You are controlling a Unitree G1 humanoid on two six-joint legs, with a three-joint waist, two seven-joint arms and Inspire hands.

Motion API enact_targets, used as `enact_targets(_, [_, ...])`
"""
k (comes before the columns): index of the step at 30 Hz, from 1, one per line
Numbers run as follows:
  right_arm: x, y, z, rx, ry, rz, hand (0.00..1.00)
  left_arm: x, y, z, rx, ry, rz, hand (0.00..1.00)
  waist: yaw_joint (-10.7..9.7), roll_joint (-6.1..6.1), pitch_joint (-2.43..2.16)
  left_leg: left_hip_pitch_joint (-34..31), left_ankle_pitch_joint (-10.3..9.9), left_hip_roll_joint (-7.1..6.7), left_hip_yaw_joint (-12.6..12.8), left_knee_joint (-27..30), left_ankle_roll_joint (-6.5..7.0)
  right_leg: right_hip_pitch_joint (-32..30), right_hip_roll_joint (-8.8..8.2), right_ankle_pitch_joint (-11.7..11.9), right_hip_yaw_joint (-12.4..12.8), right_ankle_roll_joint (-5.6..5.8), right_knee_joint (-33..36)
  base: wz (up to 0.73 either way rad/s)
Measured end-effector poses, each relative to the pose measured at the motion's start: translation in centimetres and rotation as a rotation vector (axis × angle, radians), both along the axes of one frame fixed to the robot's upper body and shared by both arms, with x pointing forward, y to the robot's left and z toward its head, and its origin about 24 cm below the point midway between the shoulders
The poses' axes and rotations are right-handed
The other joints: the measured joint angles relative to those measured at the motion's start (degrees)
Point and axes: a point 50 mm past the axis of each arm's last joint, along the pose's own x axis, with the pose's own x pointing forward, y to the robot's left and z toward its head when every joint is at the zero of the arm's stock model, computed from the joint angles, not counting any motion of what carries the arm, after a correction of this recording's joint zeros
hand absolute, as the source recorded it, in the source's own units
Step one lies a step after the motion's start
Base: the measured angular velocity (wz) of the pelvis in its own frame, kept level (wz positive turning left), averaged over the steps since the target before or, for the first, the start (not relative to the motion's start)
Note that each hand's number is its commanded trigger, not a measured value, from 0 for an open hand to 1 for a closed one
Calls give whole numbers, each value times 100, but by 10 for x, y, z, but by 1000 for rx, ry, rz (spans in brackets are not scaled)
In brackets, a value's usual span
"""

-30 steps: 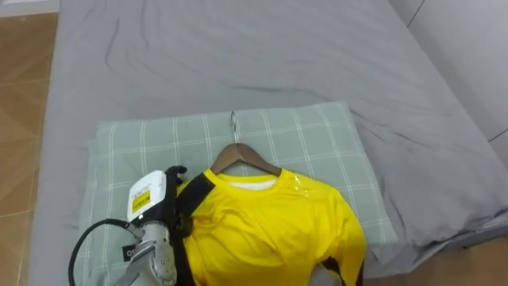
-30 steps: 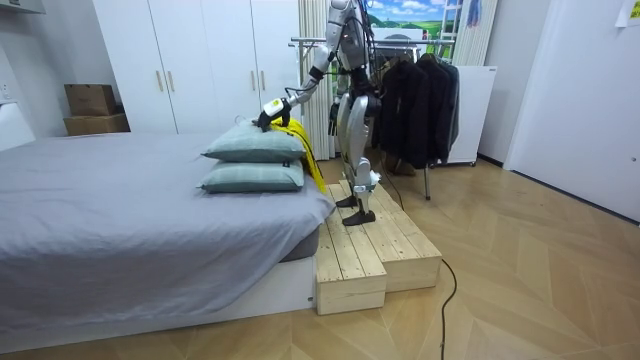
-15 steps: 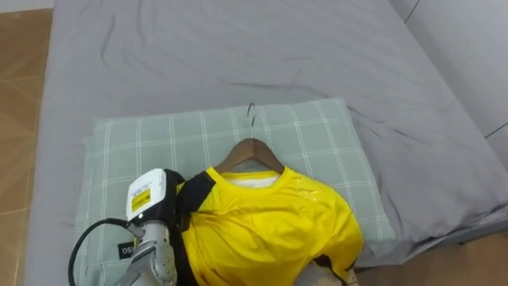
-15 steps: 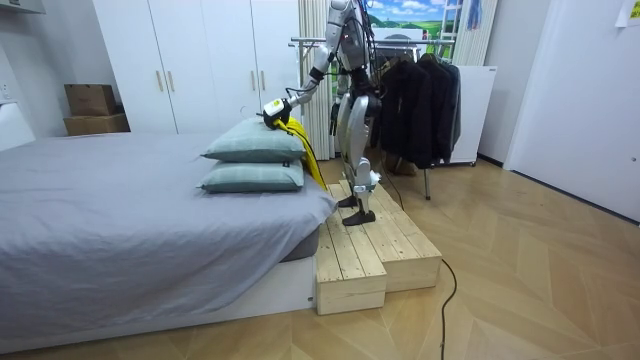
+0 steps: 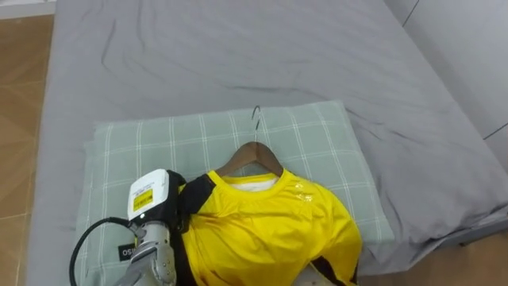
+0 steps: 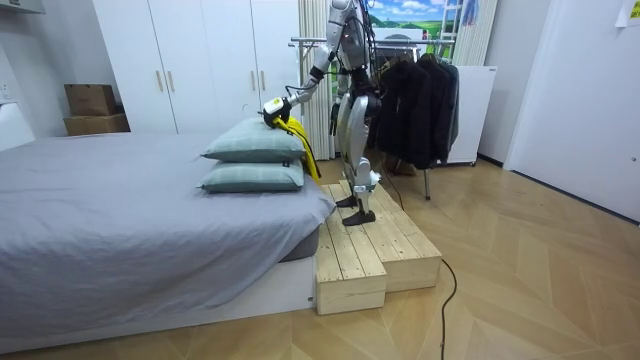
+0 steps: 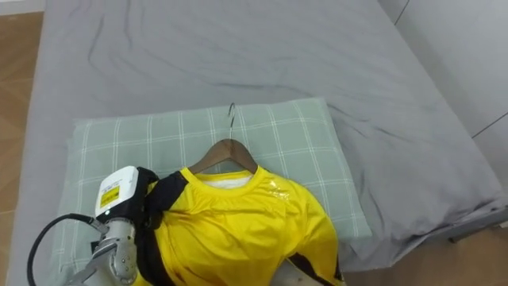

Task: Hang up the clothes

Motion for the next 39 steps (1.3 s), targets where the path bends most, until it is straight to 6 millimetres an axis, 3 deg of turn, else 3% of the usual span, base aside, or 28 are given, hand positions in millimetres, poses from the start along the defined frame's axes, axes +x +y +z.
enact_targets(12, [3,2,1,3,-7,6,0,-3,-1,-4,-56,14,45,100,7,26,-12,176,2,-1,50,-52,-1,129,14,1,103,-2,-13,-2])
enact_targets(16, [3,1,1,1,-9,4,0,-4,-1,-6,-152,13,114,100,24,72,-51,210,19,-6,46,-56,-3,171,7,1,81,-2,-8,1])
enact_targets(18, [3,1,1,1,-9,4,0,-5,-1,-6,-181,11,131,100,55,96,-128,236,58,-19,27,-104,-4,179,0,2,69,-4,-7,4])
enact_targets(23, [-6,-1,-2,1,12,-9,0,-7,-6,-5,-214,-26,108,100,185,83,-197,414,67,-16,-11,-123,-15,382,3,3,22,-6,-51,2])
enact_targets(28, [-14,-2,-4,4,30,-26,0,-7,-11,-1,-247,-70,91,100,307,71,-212,699,68,-38,-105,-169,-16,756,1,9,-42,-18,-196,10])
enact_targets(31, [-19,1,-6,9,41,-26,0,-12,-13,3,-312,-122,100,100,387,66,-279,910,75,-50,-105,-259,-23,972,-1,7,-53,-13,-282,0])
enact_targets(32, [-23,1,-7,14,49,-37,0,-15,-15,5,-333,-146,95,100,449,57,-334,985,75,-51,-108,-294,-23,1047,2,7,-55,-14,-314,0])
enact_targets(34, [-27,3,-9,20,61,-54,0,-18,-16,8,-353,-178,88,100,500,36,-372,1072,74,-59,-152,-311,-24,1168,-1,6,-108,-13,-356,11])
enact_targets(39, [-33,4,-11,32,71,-82,0,-29,-16,12,-386,-228,90,100,606,20,-372,1326,78,-129,-286,-374,-33,1501,-15,5,-232,-14,-506,15])
